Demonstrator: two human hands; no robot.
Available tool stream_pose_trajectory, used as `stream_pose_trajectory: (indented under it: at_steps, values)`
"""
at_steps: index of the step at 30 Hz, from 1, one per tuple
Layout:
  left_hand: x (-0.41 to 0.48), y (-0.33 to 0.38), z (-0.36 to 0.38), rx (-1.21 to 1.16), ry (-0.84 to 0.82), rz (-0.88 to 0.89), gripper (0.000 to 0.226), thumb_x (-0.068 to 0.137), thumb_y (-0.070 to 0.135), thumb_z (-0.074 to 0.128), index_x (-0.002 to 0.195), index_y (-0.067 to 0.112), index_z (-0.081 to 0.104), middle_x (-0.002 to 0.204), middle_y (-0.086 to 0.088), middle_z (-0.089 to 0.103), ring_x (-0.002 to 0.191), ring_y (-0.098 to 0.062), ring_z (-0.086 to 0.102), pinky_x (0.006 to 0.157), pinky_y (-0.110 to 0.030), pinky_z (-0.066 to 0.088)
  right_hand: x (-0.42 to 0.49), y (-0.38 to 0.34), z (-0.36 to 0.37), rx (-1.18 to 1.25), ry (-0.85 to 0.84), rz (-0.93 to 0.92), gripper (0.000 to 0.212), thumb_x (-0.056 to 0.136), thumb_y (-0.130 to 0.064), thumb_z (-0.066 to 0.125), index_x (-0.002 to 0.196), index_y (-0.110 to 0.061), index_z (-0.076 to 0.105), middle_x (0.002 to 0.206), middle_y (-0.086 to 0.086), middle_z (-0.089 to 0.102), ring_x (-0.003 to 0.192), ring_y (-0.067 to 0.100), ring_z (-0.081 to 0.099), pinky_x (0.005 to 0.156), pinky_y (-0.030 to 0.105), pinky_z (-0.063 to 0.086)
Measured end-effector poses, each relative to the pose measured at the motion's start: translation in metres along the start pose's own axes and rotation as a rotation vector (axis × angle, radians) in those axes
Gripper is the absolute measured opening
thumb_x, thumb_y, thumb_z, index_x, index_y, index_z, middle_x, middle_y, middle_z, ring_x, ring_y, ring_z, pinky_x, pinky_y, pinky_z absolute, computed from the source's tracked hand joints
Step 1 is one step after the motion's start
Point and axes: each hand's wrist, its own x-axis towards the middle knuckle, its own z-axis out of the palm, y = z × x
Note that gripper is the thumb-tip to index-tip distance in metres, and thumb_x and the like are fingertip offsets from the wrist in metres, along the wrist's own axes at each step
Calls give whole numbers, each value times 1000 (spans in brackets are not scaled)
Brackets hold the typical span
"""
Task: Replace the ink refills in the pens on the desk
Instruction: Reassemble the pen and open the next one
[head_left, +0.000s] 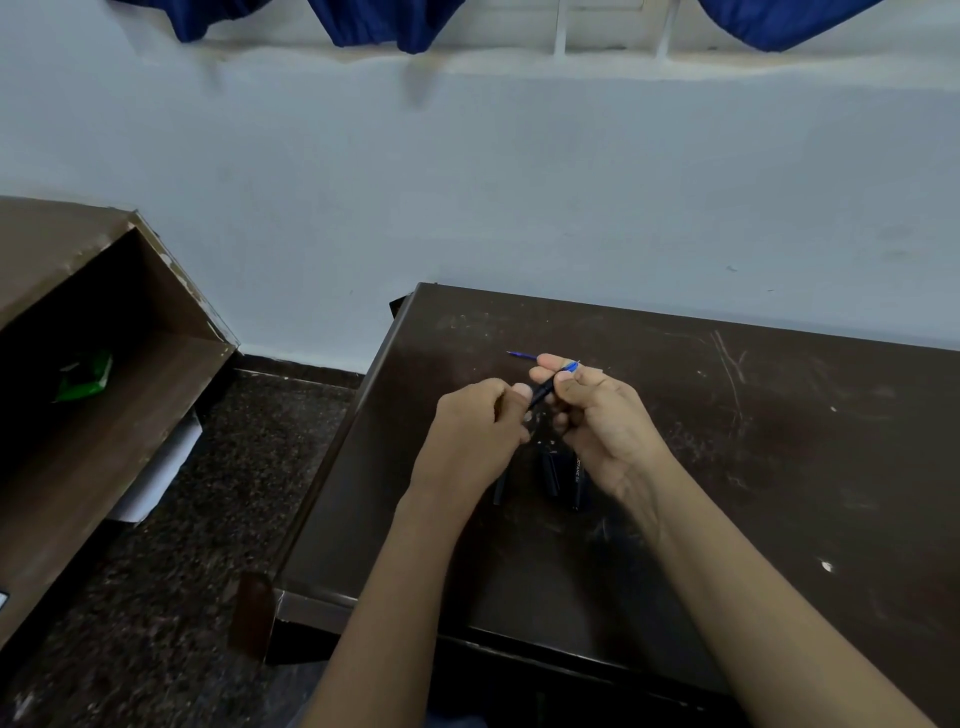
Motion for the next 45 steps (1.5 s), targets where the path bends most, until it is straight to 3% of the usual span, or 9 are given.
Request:
stream_pose_trajectory:
  at_steps: [4,10,15,21,26,30,32,38,45]
  values:
    - [0,-1,-2,-20,66,57,15,82,25,70,85,18,57,74,8,58,65,-4,54,55,-2,42,-1,-1,2,22,-8,12,30,96,1,44,96,-13,70,93,-3,75,68,7,54,62,20,41]
    - [-1,1,1,-45,-9,-6,26,98,29,44,75,20,51,78,-1,64,65,-5,62,55,-11,42,-2,-2,1,14,-8,27,31,97,1,42,100,-12,69,95,-3,75,66,6,52,59,19,42]
    - [0,-3,-3,-10,15,74,16,82,19,68,88,21,53,83,1,61,73,-8,58,55,-8,42,-3,-2,2,22,-11,32,32,95,4,41,98,-12,69,94,-2,75,68,7,54,61,20,42]
    - [0,2,0,-89,-37,-4,17,99,20,42,88,16,54,79,-1,65,63,-4,59,51,0,41,-2,-3,2,36,-4,31,32,96,3,40,97,-12,69,94,-2,75,66,7,53,60,20,42]
    - [-1,-1,-2,-26,-14,85,19,80,20,71,92,18,55,88,-1,61,70,-5,54,58,-3,42,-1,0,2,41,-11,37,31,96,2,41,98,-12,69,89,-2,75,67,7,57,62,20,43]
    - [0,1,-2,21,-57,34,5,94,16,51,92,21,53,88,1,62,74,-6,58,57,-10,39,-3,-2,3,35,-10,43,31,96,3,41,101,-10,68,94,-1,74,64,6,53,60,19,42]
    - [-1,3,-1,-9,-79,9,16,99,19,40,95,19,55,84,2,63,70,-4,58,56,-11,40,-3,-2,2,45,-3,45,30,96,2,40,103,-8,68,94,0,74,64,6,53,60,19,42]
    - [-3,3,-5,-7,-44,45,14,85,24,66,95,21,56,87,4,63,74,-4,59,55,-8,40,-2,-1,2,52,-9,56,31,96,2,41,99,-10,69,89,0,74,69,8,58,64,21,43]
    - [-1,6,-2,3,-142,-42,20,99,16,38,92,22,56,76,6,61,65,-2,55,58,-14,37,-3,-4,3,50,-4,45,31,97,3,40,102,-9,68,93,0,73,63,5,54,61,19,41]
